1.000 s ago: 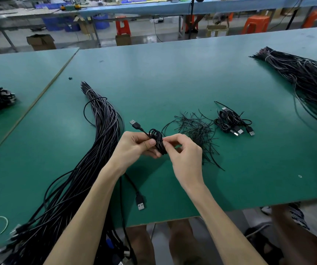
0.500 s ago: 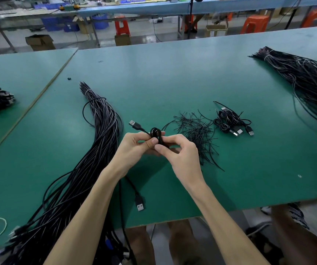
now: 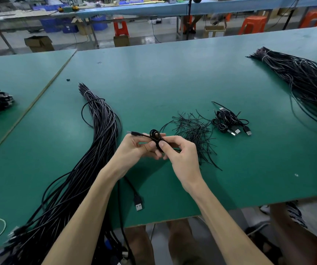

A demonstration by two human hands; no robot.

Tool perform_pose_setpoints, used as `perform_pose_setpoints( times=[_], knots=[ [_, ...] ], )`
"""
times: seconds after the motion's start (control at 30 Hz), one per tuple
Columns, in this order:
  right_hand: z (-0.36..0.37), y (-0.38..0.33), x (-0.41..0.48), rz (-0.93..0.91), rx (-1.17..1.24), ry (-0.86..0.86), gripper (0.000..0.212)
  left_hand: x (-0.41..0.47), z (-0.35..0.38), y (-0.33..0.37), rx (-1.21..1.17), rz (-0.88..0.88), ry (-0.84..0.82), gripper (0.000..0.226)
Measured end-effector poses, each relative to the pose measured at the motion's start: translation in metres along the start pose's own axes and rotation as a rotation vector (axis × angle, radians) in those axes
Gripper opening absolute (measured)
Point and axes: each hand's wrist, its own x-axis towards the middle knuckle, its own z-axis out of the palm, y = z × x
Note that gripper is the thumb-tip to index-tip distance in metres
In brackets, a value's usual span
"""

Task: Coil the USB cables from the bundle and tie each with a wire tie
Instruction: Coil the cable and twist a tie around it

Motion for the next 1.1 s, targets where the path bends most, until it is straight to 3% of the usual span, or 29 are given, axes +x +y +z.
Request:
perform_pose_setpoints(
  times=[0.2, 0.47, 0.6, 0.7, 0.97, 1.1],
  knots=[
    [0.000, 0.000, 0.000, 0.013, -0.021, -0.035, 0.011, -0.001, -0.001, 0.001, -0.020, -0.042, 0.111, 0.018],
    [0.007, -0.002, -0.003, -0.047, -0.298, -0.089, 0.017, 0.002, -0.004, -0.005, 0.093, -0.121, 0.214, 0.019],
    [0.008, -0.005, -0.004, -0.047, -0.225, -0.008, 0.011, 0.001, -0.001, -0.003, 0.088, -0.122, 0.195, 0.008],
    [0.005, -0.004, -0.005, -0.009, -0.122, 0.049, 0.005, 0.002, 0.004, -0.002, 0.020, -0.111, 0.246, 0.013],
    [0.002, -0.003, -0.004, 0.045, -0.021, 0.123, 0.026, 0.003, 0.025, -0.007, 0.415, 0.017, 0.300, 0.013],
    [0.001, 0.000, -0.001, 0.070, -0.012, 0.167, 0.015, 0.001, 0.032, -0.006, 0.729, 0.152, 0.235, 0.015]
  ],
)
